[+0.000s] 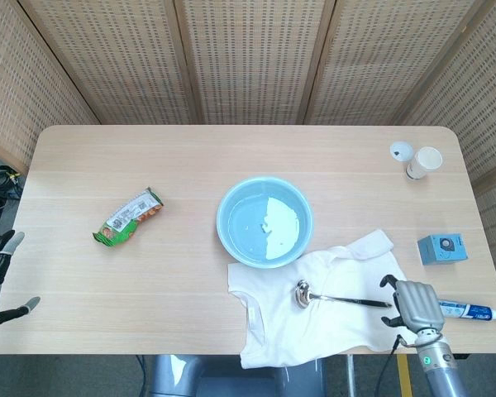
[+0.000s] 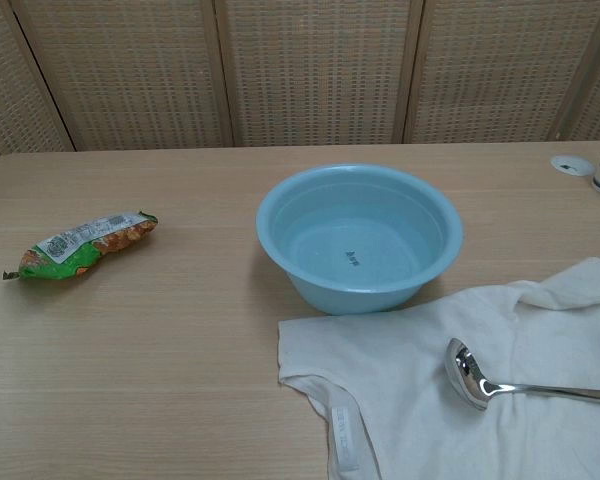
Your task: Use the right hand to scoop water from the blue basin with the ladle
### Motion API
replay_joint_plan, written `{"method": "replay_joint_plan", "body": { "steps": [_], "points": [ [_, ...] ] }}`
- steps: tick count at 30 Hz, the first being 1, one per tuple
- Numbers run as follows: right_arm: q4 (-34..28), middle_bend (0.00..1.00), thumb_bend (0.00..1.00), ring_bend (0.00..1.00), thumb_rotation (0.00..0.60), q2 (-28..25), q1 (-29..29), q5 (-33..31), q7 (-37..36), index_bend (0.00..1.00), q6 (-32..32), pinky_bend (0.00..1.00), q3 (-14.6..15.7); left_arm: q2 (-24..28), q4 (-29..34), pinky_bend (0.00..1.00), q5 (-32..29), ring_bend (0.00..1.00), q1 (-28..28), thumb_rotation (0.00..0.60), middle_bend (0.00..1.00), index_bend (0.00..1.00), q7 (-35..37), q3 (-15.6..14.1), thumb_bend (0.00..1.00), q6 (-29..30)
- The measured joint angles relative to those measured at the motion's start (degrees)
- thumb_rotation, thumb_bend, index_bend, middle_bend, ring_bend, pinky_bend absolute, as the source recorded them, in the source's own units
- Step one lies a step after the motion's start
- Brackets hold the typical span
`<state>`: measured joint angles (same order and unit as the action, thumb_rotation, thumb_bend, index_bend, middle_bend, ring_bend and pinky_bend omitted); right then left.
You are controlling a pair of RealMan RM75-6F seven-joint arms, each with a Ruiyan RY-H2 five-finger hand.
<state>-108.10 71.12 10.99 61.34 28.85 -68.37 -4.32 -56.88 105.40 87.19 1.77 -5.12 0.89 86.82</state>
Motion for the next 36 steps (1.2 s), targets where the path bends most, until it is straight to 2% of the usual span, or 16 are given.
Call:
{"method": "replay_joint_plan", "body": {
  "steps": [7, 12, 18, 36],
  "points": [
    [3.5, 0.95, 0.43, 1.0, 0.6, 10.76, 2.98, -11.12, 8.37, 0.46, -1.23, 1.0, -0.82, 0.23, 0.02, 0.0, 0.19, 0.0, 0.11, 0.6, 0.0, 0.0, 0.69, -0.13, 0.0, -0.16],
    [8.05, 0.95, 0.46, 1.0, 0.6, 17.45, 4.15, -12.83, 11.31, 0.46, -3.92, 1.0, -0.6, 0.46, 0.05, 0.0, 0.46, 0.0, 0.02, 0.6, 0.0, 0.0, 1.09, -0.27, 0.0, 0.01],
    [13.27, 0.95, 0.46, 1.0, 0.6, 22.33, 4.72, -12.87, 12.68, 0.47, -6.64, 1.0, -0.2, 0.65, 0.02, 0.0, 0.41, 0.0, 0.03, 0.6, 0.0, 0.0, 1.56, -0.24, 0.0, 0.05],
    [18.97, 0.96, 0.48, 1.0, 0.6, 24.5, 4.78, -13.1, 12.45, 0.51, -7.0, 1.0, 0.05, 0.66, 0.11, 0.0, 0.39, 0.0, 0.1, 0.6, 0.0, 0.0, 1.57, -0.34, 0.0, -0.09]
  ]
}}
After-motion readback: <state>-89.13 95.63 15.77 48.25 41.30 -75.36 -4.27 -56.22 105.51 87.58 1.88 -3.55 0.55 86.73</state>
